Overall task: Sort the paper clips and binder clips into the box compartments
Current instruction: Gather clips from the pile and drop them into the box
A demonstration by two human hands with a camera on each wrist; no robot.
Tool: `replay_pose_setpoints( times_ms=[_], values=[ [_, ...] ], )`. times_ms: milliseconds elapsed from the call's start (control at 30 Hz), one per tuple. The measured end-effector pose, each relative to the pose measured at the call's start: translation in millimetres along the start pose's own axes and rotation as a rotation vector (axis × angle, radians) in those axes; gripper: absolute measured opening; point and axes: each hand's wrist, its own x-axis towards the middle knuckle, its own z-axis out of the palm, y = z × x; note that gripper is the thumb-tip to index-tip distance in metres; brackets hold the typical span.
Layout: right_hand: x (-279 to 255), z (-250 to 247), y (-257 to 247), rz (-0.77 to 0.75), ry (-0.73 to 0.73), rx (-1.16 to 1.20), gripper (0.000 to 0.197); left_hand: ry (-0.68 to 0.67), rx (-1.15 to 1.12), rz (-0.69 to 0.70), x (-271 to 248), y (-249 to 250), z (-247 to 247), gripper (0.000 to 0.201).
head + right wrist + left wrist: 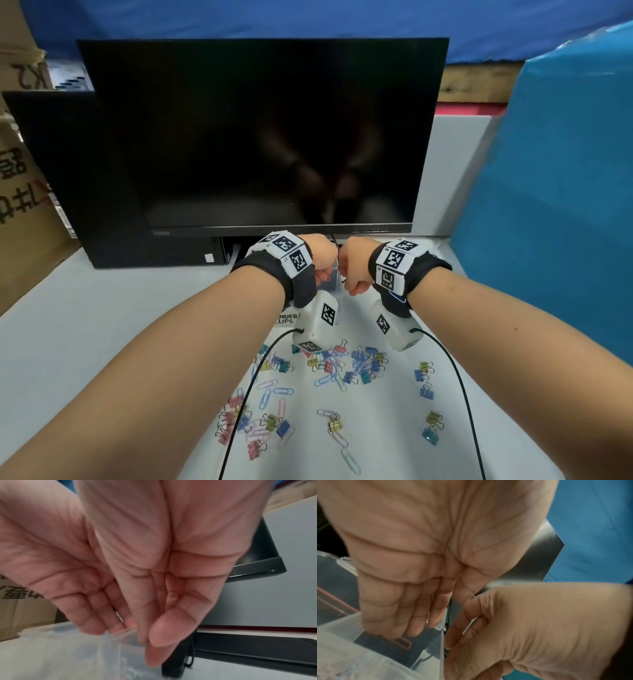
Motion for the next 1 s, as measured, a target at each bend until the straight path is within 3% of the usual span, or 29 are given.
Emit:
replay_pose_setpoints(
  times_ms=[100,233,333,433,600,833,1000],
  values=[
    [-8,6,5,-0.018,0.030,-0.034,0.028,0.006,0.086,0.067,-12,-1,-4,0.028],
    [-25,7,13,-0.029,0.014,-0.129,0.028,0.196,0.247,0.416,-34,-16,-12,0.020],
    [-40,14,20,-0.055,-0.029,-0.128,0.024,0.057,0.309,0.557,-58,-36,-12,0.010],
    [-51,30,27,-0.130,-0.069,-0.085,0.022,-0.057,0.615,0.553,-65,-60,-4,0.013],
    [-61,59,27,-0.187,-0.078,-0.068,0.015,-0.133,0.902,0.492,-66,-83,20,0.043],
    [-66,72,23,-0.196,-0.058,-0.088,0.019,-0.052,0.883,0.471,-61,-86,31,0.028],
    [-66,58,32,-0.107,0.013,-0.006,0.021,0.003,0.811,0.495,-62,-85,21,0.017]
  ],
)
